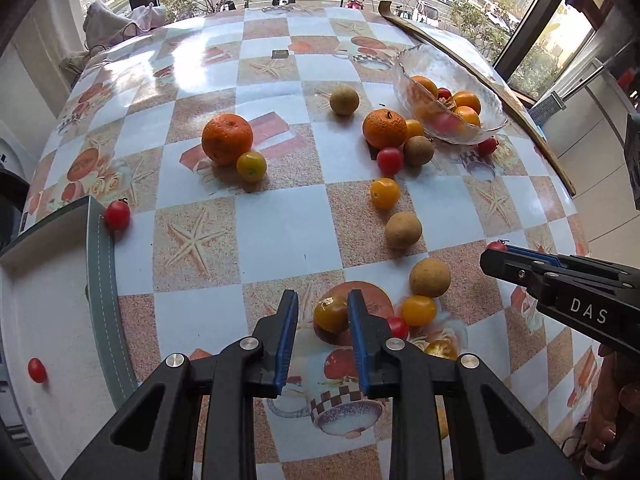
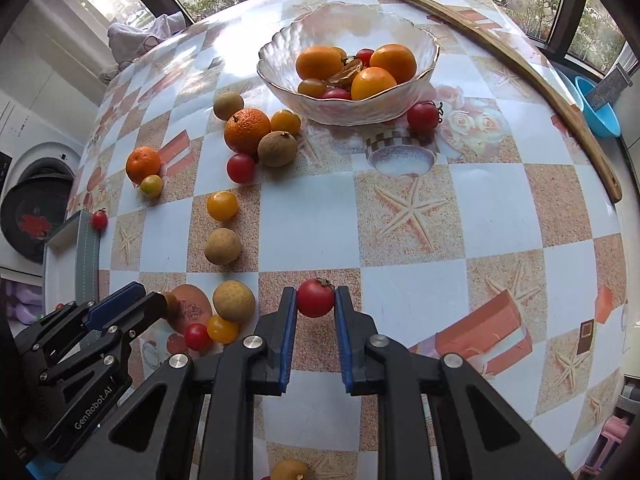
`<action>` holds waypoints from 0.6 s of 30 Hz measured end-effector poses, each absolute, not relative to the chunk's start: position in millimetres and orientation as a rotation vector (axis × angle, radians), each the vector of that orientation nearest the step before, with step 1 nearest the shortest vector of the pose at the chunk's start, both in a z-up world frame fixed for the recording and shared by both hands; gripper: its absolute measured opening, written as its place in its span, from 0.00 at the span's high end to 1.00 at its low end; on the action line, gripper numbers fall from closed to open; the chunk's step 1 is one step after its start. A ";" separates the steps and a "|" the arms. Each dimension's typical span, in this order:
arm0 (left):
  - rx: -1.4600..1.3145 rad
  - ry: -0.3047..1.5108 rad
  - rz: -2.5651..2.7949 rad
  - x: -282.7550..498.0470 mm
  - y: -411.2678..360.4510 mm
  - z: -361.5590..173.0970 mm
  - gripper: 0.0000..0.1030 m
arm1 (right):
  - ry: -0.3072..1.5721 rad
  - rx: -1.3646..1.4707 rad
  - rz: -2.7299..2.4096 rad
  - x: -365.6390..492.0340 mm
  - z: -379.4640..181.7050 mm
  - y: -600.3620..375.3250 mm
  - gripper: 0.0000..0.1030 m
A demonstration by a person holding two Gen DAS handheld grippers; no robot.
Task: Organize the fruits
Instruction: 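Grasp a tan round fruit with the left tool while the right tool holds the tomato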
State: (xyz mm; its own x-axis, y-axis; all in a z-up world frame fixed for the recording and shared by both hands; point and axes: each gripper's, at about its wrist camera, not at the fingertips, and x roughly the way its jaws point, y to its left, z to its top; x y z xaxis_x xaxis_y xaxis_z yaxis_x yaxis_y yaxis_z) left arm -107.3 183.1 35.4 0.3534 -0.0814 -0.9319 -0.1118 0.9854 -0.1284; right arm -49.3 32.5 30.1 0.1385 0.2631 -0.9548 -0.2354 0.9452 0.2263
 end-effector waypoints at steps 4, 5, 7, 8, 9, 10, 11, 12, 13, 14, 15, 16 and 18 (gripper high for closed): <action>-0.185 1.202 0.023 -111.5 190.3 41.6 0.73 | 1.383 0.027 0.375 -54.1 37.2 34.4 0.80; -0.185 1.206 0.020 -112.0 190.8 40.3 0.73 | 1.381 0.025 0.377 -55.5 38.2 34.8 0.80; -0.171 1.212 0.012 -111.7 188.7 36.9 0.73 | 1.386 0.028 0.378 -57.1 38.7 34.9 0.80; -0.157 1.203 0.013 -111.8 186.7 36.4 0.73 | 1.390 0.029 0.377 -57.4 38.7 35.2 0.80; -0.147 1.198 0.005 -111.2 184.1 35.3 0.73 | 1.392 0.027 0.375 -57.7 38.9 35.1 0.80; -0.141 1.197 -0.004 -109.4 181.5 33.3 0.73 | 1.393 0.026 0.374 -58.2 39.3 36.2 0.80; -0.135 1.201 -0.007 -107.6 179.4 30.4 0.72 | 1.393 0.027 0.374 -59.1 40.1 35.5 0.80; -0.129 1.210 -0.006 -105.6 177.8 26.6 0.72 | 1.393 0.026 0.374 -60.1 40.8 34.6 0.80; -0.136 1.199 -0.013 -104.8 177.2 25.7 0.71 | 1.393 0.024 0.373 -60.7 41.3 34.2 0.80; -0.145 1.184 -0.022 -103.3 176.6 26.8 0.60 | 1.394 0.023 0.373 -61.1 41.2 34.2 0.80; -0.140 1.185 -0.019 -101.0 175.3 27.0 0.40 | 1.395 0.023 0.372 -61.6 41.5 32.7 0.80; -0.134 1.180 -0.014 -99.5 174.3 27.3 0.38 | 1.396 0.024 0.369 -61.7 41.6 32.1 0.80; -0.149 1.175 -0.030 -98.3 172.8 28.5 0.38 | 1.399 0.030 0.363 -62.6 41.5 29.4 0.80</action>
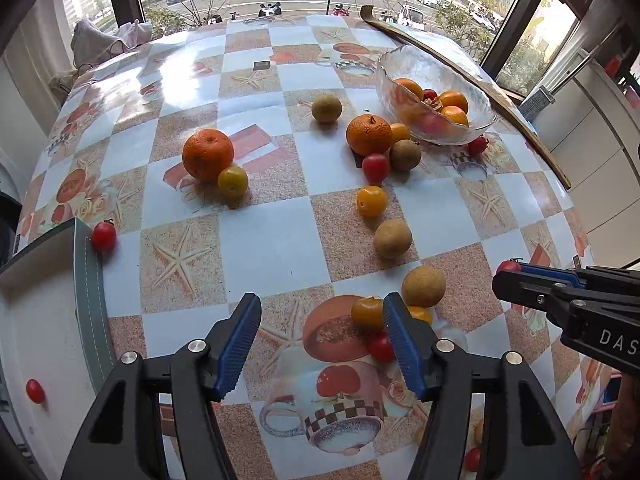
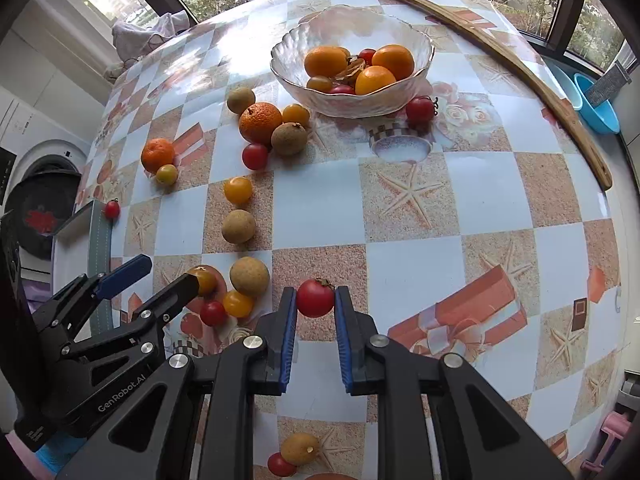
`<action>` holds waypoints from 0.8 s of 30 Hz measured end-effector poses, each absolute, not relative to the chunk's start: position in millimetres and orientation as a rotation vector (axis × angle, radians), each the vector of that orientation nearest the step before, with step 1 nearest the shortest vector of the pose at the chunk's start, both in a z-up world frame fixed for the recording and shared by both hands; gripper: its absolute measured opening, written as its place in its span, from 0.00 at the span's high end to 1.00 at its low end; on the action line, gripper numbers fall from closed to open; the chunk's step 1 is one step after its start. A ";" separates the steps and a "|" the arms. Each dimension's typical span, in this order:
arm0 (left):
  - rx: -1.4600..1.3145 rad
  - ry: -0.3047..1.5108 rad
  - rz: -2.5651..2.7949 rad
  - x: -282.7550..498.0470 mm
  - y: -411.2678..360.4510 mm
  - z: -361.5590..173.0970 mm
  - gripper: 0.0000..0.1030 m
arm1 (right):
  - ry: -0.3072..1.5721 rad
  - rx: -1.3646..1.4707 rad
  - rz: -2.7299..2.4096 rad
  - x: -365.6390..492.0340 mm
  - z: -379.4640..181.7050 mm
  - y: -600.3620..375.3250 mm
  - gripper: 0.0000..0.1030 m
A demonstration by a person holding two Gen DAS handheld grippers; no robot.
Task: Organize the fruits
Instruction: 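Grasp a tan round fruit with the left tool while the right tool holds the tomato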
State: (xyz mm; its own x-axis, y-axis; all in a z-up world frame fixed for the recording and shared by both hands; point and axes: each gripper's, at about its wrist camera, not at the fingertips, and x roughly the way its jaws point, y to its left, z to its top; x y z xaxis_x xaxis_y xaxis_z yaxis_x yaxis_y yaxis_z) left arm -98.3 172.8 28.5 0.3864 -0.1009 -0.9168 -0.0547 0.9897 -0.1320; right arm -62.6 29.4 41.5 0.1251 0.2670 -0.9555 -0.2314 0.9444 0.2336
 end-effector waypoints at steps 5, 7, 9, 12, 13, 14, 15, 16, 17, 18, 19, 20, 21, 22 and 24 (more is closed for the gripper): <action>-0.125 1.188 -0.044 -96.1 164.1 20.7 0.38 | 1.403 0.054 0.351 -65.2 40.9 21.0 0.80; -0.108 1.185 -0.054 -94.4 158.9 20.1 0.38 | 1.405 0.062 0.347 -65.9 40.7 18.1 0.80; -0.080 1.184 -0.055 -92.5 153.2 20.9 0.38 | 1.404 0.067 0.344 -66.8 40.9 15.5 0.80; -0.062 1.198 -0.081 -92.8 146.7 20.7 0.38 | 1.405 0.077 0.337 -67.4 41.7 11.0 0.80; -0.062 1.199 -0.087 -93.6 144.2 20.3 0.38 | 1.404 0.081 0.334 -67.4 42.2 9.3 0.80; -0.061 1.196 -0.093 -93.8 141.4 20.5 0.38 | 1.403 0.085 0.332 -67.5 42.2 7.5 0.80; -0.056 1.192 -0.093 -93.1 138.3 20.8 0.38 | 1.404 0.087 0.329 -67.6 41.7 6.2 0.80; -0.053 1.188 -0.092 -92.1 135.8 21.1 0.38 | 1.406 0.091 0.325 -67.5 41.3 5.0 0.80; -0.057 1.184 -0.091 -90.4 134.8 20.7 0.38 | 1.408 0.095 0.322 -67.4 40.8 3.9 0.80; -0.066 1.183 -0.092 -88.9 135.0 19.8 0.38 | 1.409 0.099 0.320 -67.5 40.6 2.8 0.80; -0.078 1.183 -0.096 -87.3 136.0 18.8 0.38 | 1.409 0.102 0.319 -67.3 40.7 1.8 0.80; -0.086 1.182 -0.099 -86.8 137.4 18.2 0.38 | 1.408 0.104 0.318 -67.4 41.4 0.9 0.80; -0.089 1.181 -0.101 -87.0 138.6 17.9 0.38 | 1.406 0.107 0.317 -67.6 42.4 -0.3 0.80; -0.089 1.182 -0.102 -87.7 140.0 18.0 0.38 | 1.404 0.110 0.316 -67.5 43.4 -1.3 0.80; -0.085 1.187 -0.104 -92.1 143.4 19.4 0.38 | 1.400 0.117 0.314 -67.2 45.1 -4.0 0.80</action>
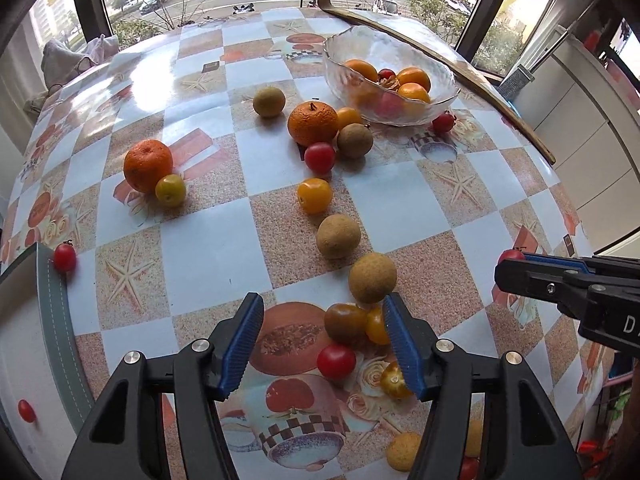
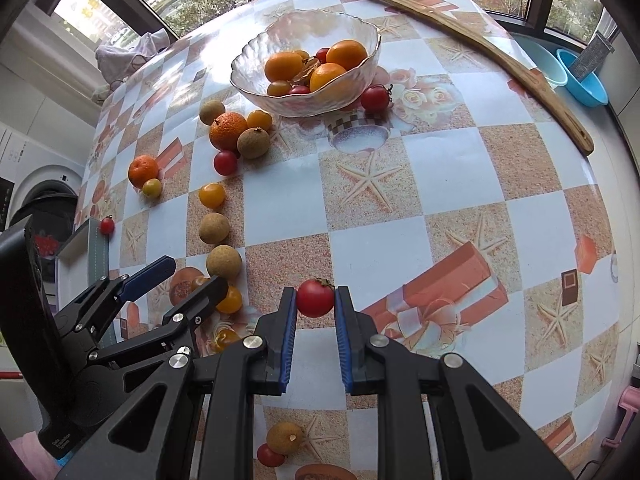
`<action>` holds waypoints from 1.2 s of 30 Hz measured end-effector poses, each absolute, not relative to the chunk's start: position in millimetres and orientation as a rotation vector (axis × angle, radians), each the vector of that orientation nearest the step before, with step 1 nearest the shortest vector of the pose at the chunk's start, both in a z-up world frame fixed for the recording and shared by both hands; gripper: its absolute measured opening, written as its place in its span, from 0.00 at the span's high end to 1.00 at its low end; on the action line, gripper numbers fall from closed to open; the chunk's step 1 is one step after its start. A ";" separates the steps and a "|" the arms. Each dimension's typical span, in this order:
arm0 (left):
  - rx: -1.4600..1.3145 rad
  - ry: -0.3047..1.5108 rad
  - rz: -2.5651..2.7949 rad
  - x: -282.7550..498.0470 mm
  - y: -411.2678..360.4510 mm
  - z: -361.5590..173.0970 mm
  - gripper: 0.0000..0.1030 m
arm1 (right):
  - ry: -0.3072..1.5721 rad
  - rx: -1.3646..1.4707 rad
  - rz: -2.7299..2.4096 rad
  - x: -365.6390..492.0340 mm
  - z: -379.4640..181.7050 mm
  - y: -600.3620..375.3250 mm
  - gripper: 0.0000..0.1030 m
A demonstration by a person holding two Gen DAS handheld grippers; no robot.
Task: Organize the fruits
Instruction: 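Grasp a tan round fruit with the left tool while the right tool holds the tomato, then carry both fruits into the white tray and open both tools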
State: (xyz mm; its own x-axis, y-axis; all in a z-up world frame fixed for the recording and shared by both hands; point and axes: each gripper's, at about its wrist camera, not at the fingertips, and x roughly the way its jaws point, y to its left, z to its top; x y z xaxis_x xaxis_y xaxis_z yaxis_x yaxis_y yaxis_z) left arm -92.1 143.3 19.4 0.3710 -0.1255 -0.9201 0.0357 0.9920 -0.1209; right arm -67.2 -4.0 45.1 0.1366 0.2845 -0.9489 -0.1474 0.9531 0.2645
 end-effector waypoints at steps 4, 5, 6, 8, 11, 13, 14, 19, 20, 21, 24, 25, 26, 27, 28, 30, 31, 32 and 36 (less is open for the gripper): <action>-0.049 1.191 -0.088 -101.8 148.1 21.4 0.38 | 1.395 0.131 0.307 -66.0 47.0 -9.8 0.80; -0.040 1.192 -0.070 -101.2 150.9 22.9 0.38 | 1.395 0.133 0.306 -65.2 47.0 -10.7 0.80; -0.052 1.187 -0.067 -100.3 154.8 25.8 0.38 | 1.394 0.137 0.305 -64.9 47.3 -11.4 0.80; -0.094 1.175 -0.072 -93.1 161.2 33.8 0.38 | 1.390 0.143 0.304 -64.2 48.4 -13.6 0.80; -0.106 1.169 -0.080 -74.8 157.5 40.5 0.38 | 1.386 0.149 0.300 -63.3 49.2 -16.6 0.80; -0.107 1.183 -0.080 -62.5 150.3 37.8 0.38 | 1.386 0.154 0.295 -62.5 49.0 -18.2 0.80; -0.109 1.192 -0.077 -57.2 146.7 34.8 0.38 | 1.387 0.154 0.293 -62.4 48.9 -18.9 0.80; -0.127 1.255 -0.044 -45.0 135.5 12.4 0.45 | 1.386 0.158 0.288 -63.0 50.3 -23.6 0.80; -0.118 1.260 -0.036 -44.4 133.8 10.3 0.56 | 1.386 0.160 0.287 -63.0 50.7 -24.5 0.80; -0.098 1.250 -0.028 -44.3 131.7 11.0 0.62 | 1.385 0.162 0.287 -63.1 50.9 -25.5 0.80; -0.093 1.247 -0.033 -43.9 130.9 11.7 0.75 | 1.384 0.171 0.287 -63.3 50.8 -27.3 0.80; -0.100 1.245 -0.036 -44.4 131.9 12.1 0.75 | 1.384 0.171 0.288 -63.2 50.7 -27.3 0.80; -0.111 1.242 -0.037 -45.3 133.4 12.8 0.75 | 1.384 0.171 0.289 -63.4 50.7 -27.0 0.80; -0.125 1.238 -0.038 -46.9 135.5 14.3 0.75 | 1.385 0.173 0.291 -63.4 50.8 -26.6 0.80; -0.140 1.233 -0.038 -49.5 137.8 16.4 0.75 | 1.385 0.174 0.294 -63.2 51.3 -25.8 0.80; -0.157 1.221 -0.034 -54.0 141.7 23.1 0.75 | 1.382 0.171 0.301 -63.1 53.0 -23.5 0.80; -0.163 1.212 -0.032 -57.9 143.8 27.6 0.75 | 1.381 0.168 0.306 -62.9 54.3 -21.6 0.80; -0.168 1.201 -0.028 -61.6 146.7 32.2 0.75 | 1.379 0.165 0.311 -62.6 55.5 -19.4 0.80; -0.186 1.169 -0.002 -75.7 164.3 49.1 0.75 | 1.371 0.145 0.341 -61.6 61.1 -6.0 0.80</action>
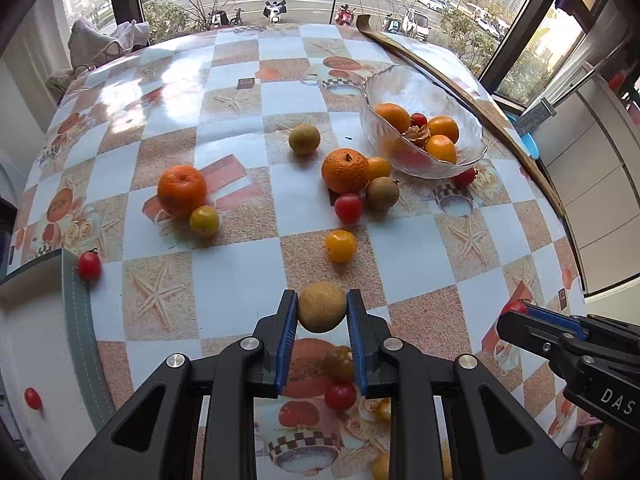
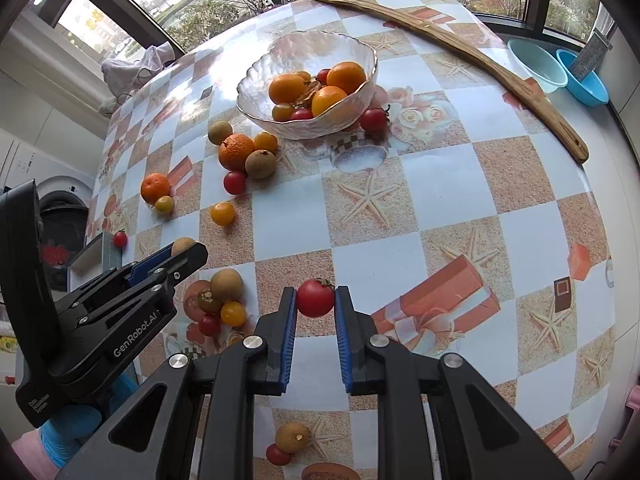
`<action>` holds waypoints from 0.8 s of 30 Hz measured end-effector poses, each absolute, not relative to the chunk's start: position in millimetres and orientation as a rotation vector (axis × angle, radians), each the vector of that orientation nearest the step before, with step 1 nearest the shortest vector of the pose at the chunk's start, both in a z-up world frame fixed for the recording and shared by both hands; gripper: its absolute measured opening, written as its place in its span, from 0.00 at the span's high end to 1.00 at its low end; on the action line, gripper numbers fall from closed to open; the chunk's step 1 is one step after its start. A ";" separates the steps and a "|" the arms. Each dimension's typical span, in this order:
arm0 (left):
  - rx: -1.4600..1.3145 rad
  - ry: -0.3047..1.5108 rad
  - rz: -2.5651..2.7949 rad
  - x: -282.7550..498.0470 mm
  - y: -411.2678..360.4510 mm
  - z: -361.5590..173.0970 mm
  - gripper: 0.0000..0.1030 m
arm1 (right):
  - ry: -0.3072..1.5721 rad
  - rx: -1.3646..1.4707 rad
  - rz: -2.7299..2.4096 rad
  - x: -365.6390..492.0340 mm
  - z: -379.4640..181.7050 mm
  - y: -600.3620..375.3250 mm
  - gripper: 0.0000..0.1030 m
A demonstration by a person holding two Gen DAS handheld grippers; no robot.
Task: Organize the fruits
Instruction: 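Carry both fruits into the white tray and open both tools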
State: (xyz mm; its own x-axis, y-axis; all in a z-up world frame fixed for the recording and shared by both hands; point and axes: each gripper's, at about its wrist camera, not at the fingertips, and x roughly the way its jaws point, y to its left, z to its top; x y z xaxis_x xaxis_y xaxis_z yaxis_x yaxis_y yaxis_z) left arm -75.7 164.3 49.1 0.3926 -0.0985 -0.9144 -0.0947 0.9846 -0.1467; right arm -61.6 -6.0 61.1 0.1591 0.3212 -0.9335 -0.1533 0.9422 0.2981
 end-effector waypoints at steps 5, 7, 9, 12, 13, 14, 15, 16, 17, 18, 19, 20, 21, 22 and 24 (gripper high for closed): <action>-0.229 1.136 0.055 -97.2 197.5 65.3 0.75 | 1.368 0.116 0.387 -63.7 67.6 20.5 0.80; -0.236 1.128 0.081 -108.8 211.7 69.3 0.75 | 1.369 0.099 0.411 -65.4 69.6 35.2 0.80; -0.247 1.119 0.111 -121.2 226.9 73.6 0.75 | 1.368 0.081 0.439 -68.7 71.0 51.5 0.80; -0.266 1.112 0.161 -141.2 252.5 76.8 0.75 | 1.368 0.052 0.488 -75.4 73.7 79.8 0.80; -0.277 1.111 0.180 -147.9 261.6 77.6 0.75 | 1.368 0.042 0.506 -78.4 74.6 89.6 0.80; -0.285 1.110 0.199 -155.2 270.4 78.2 0.75 | 1.369 0.033 0.524 -81.3 75.5 100.1 0.80; -0.289 1.110 0.218 -163.0 278.8 78.7 0.75 | 1.370 0.023 0.544 -84.4 76.1 110.9 0.80; -0.292 1.109 0.238 -170.8 287.2 79.1 0.75 | 1.372 0.013 0.564 -88.0 76.7 121.7 0.80; -0.295 1.109 0.256 -178.4 295.4 78.9 0.75 | 1.375 0.002 0.585 -91.8 77.1 133.1 0.80; -0.300 1.112 0.273 -186.0 304.0 78.1 0.75 | 1.377 -0.009 0.606 -95.6 77.7 144.9 0.80; -0.305 1.115 0.293 -193.6 311.9 77.1 0.75 | 1.379 -0.021 0.626 -99.7 78.1 156.2 0.80; -0.310 1.117 0.313 -201.2 319.8 75.7 0.75 | 1.381 -0.032 0.647 -103.9 78.6 167.7 0.80; -0.318 1.122 0.330 -209.4 328.2 73.8 0.75 | 1.383 -0.043 0.668 -108.3 78.9 179.0 0.80; -0.326 1.127 0.348 -216.8 335.6 71.4 0.75 | 1.384 -0.053 0.687 -113.0 79.3 189.8 0.80; -0.337 1.141 0.386 -231.3 349.5 65.3 0.75 | 1.388 -0.071 0.725 -122.0 79.3 211.6 0.80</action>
